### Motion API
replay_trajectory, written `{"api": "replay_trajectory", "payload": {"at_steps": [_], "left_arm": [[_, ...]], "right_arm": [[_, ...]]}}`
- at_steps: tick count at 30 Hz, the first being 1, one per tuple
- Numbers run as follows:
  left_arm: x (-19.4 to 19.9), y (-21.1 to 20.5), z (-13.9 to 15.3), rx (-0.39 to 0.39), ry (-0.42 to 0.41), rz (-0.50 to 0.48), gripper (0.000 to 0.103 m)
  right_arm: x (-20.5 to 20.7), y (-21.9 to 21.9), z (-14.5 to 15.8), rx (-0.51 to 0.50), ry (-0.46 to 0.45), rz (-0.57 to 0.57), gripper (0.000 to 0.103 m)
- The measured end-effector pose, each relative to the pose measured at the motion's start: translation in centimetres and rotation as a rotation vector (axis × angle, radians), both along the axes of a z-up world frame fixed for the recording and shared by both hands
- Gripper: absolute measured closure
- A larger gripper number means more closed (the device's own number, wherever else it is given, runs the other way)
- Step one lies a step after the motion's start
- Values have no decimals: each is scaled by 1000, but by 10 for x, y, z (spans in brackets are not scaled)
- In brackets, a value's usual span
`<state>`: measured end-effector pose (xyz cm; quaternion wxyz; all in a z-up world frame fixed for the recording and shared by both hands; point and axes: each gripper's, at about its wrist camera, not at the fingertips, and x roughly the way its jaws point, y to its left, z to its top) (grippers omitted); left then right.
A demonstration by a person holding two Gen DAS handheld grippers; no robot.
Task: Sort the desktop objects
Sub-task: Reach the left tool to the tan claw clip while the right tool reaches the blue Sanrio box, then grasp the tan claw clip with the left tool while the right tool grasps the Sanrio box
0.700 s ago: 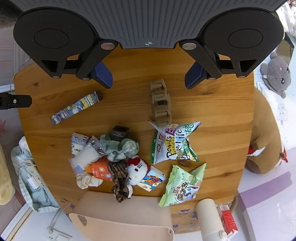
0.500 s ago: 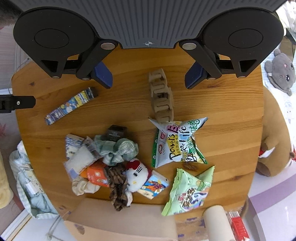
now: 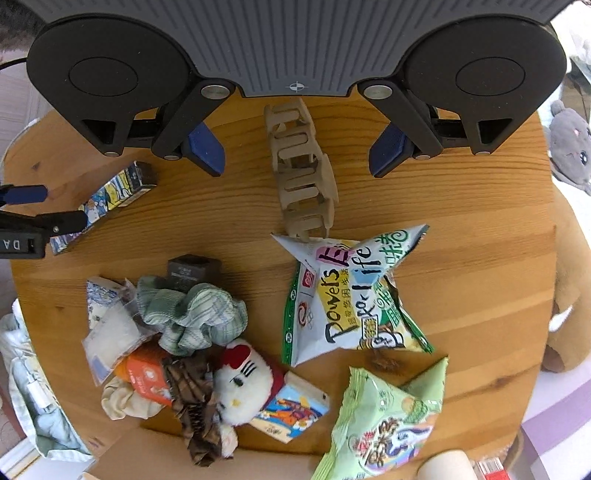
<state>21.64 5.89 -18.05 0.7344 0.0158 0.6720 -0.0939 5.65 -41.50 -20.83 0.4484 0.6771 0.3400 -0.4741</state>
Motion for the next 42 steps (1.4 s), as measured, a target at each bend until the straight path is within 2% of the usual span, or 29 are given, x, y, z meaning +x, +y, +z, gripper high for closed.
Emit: {"api": "replay_trajectory", "payload": {"at_steps": [4,6,11,13,14,16,19,22,26,27,35,37,42], "left_arm": [[2,1,-8,-29,14,25,17],[3,0,-12,-27,10,20,17],[2,2,-23,-14,15,52,17],[0,3,-28,-18,29,69,17],[-1,3,-29,-22,36,74,19],[-5,2,-32,-27,44,82,26],[-10,-3,-31,-7,13,75,28],[-13,-7,-28,11,-15,89,38],[-20,-15,-25,68,-48,70,57],[-23,-17,-25,70,-56,66,61],[-37,-21,-21,60,-87,141,63],[-39,-23,-17,46,-100,142,71],[-44,-29,-10,52,-105,134,71]], "right_arm": [[6,0,-7,-8,31,-26,12],[8,2,-12,4,23,-56,19],[17,4,-15,-2,39,-71,22],[20,4,-14,-13,45,-70,28],[22,3,-14,-4,82,-211,32],[27,2,-13,-6,105,-186,38],[32,3,-12,-27,105,-162,48],[32,5,-12,-37,104,-142,56],[28,9,-13,-58,103,-127,81],[25,11,-14,-61,96,-130,82],[16,24,-19,-114,36,-124,82],[12,26,-18,-137,32,-124,82],[2,32,-12,-203,37,-120,82]]}}
